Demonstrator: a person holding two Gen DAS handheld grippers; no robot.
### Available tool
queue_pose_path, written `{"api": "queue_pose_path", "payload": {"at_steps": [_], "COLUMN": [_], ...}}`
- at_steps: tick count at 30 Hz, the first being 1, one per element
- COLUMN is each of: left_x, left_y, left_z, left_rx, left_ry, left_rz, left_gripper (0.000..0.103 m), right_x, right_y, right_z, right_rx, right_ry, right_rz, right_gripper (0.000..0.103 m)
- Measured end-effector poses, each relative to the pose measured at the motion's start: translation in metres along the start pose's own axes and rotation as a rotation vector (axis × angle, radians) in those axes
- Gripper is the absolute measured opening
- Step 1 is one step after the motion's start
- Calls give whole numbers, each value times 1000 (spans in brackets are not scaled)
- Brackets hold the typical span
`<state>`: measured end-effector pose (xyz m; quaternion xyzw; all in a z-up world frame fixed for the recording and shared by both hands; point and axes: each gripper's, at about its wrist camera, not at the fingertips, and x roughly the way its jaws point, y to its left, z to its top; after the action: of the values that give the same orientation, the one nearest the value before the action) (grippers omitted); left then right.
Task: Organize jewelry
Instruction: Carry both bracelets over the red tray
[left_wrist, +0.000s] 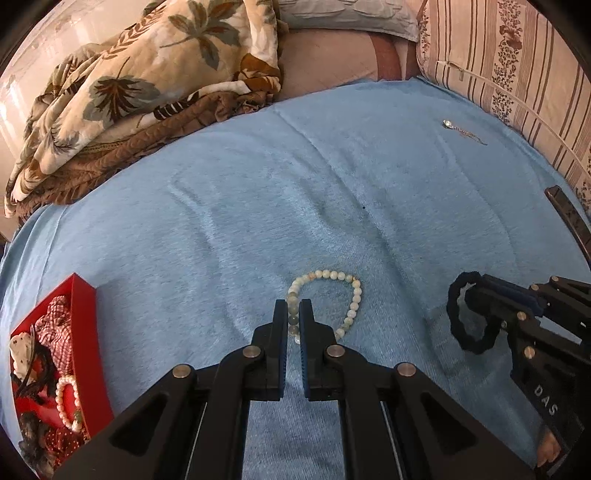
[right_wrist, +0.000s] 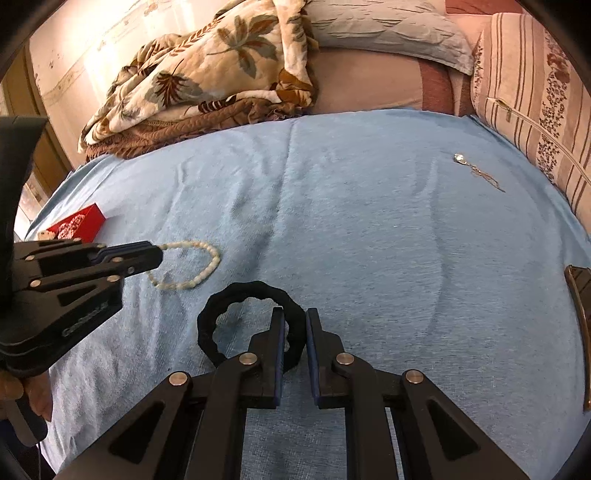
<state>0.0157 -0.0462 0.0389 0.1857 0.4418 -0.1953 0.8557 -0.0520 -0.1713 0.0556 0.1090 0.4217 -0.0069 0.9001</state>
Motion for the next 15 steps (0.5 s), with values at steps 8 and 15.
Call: {"api": "queue_pose_path", "payload": {"at_steps": [8,15], "left_x": [-26,-59], "left_y": [10,17], "left_z": [-6,-15], "left_rx": [-41,-78], "left_ry": [-33,-85], "left_rz": [-29,-74], "left_gripper": [6,6], "right_x": [-5,-11], "right_y": [-2,-4], "right_z": [0,0], "right_rx": [21,33], "right_ry": [-16,-29], "right_rz": [5,15], "right_gripper": [12,12]}}
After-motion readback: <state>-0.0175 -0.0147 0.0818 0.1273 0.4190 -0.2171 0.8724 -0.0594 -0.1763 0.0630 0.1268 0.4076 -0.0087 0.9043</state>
